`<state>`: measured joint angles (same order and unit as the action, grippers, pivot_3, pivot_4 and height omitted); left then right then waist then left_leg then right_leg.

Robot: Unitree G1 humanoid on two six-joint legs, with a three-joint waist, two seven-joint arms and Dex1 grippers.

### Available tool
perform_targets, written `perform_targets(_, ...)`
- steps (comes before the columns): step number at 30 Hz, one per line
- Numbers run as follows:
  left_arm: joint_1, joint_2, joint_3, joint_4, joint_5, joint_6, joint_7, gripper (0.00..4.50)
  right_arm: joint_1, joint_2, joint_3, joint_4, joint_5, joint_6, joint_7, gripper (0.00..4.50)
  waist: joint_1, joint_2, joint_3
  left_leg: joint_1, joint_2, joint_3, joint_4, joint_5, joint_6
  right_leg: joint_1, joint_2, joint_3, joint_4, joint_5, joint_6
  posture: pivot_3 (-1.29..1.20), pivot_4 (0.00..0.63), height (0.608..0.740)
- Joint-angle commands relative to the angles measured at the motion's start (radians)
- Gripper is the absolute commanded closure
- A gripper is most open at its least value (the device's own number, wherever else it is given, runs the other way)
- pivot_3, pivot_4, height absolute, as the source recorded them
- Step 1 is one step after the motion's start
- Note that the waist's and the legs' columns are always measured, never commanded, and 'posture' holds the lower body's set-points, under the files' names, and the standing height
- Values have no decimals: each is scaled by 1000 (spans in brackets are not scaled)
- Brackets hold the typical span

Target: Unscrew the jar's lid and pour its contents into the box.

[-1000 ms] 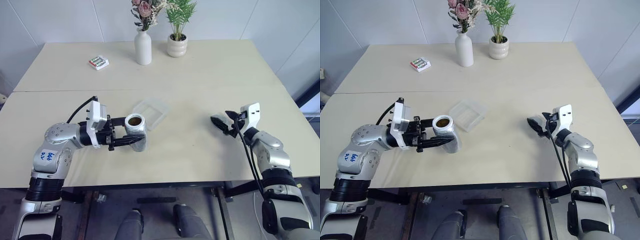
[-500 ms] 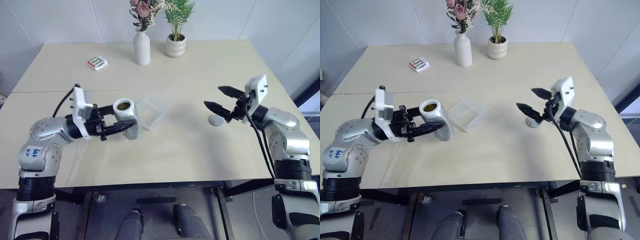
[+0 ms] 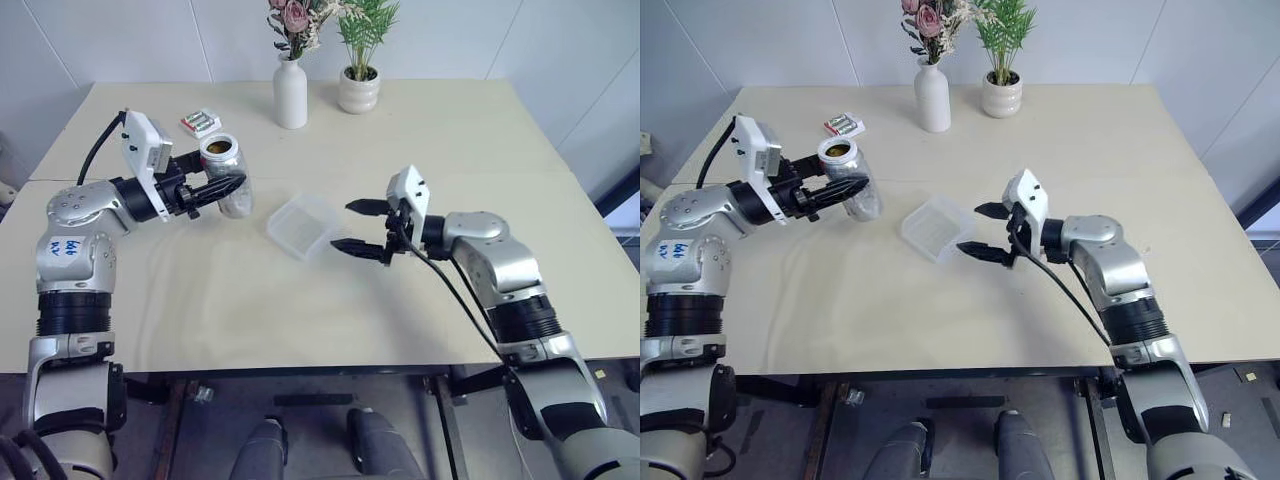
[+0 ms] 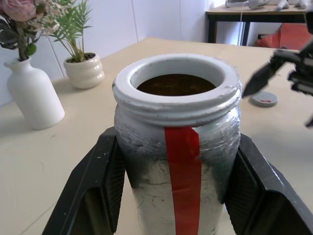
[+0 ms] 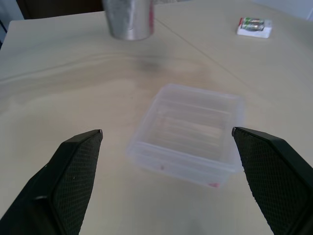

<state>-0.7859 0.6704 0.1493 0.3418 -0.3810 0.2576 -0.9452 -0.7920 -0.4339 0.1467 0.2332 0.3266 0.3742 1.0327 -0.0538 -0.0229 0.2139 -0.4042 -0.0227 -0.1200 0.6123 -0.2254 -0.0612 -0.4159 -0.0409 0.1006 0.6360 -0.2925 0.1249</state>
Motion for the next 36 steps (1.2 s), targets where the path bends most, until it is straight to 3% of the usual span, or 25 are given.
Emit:
perform_targets(1,-41,-21,-5,53,31,-67,14,2149,10,8,-6,-64,7,9,-3,25,-1,0,0,0,0,0,0,0,0,0,0,0,0,0,0,0,150,740)
perform_targets(9,-110,-62,1,191,98,-188,87,2149,34,5,-4,-94,-13,18,-17,25,-3,0,0,0,0,0,1,0,0,-2,0,0,4,0,0,0,150,740)
perform_targets(16,-290,-86,-103,421,313,-430,231,2149,45,2,-20,-97,-12,17,-29,25,3,0,0,-1,-1,0,1,0,-1,-2,0,0,4,0,0,0,150,740)
perform_targets(20,-515,-98,-292,633,631,-671,539,2149,46,10,-28,-97,-2,18,-32,25,6,-1,0,-1,-2,0,1,0,-1,-2,-1,0,3,0,1,0,150,740)
perform_targets(24,-749,-65,-602,755,1060,-867,908,2149,58,1,-38,-124,12,34,-29,25,12,-2,1,-4,-3,-1,1,0,0,-4,-1,0,2,0,2,0,150,740)
perform_targets(29,-918,-59,-982,839,1506,-952,1362,2149,94,-22,-80,-161,34,64,-49,25,9,-2,1,-6,-5,4,-1,-2,3,-7,-3,5,2,-4,7,0,150,740)
perform_targets(36,-902,-133,-1205,960,1710,-872,1570,2149,129,-5,-119,-223,71,110,-105,25,0,-3,2,-11,-8,7,2,-2,4,-15,-4,8,10,-5,8,0,150,740)
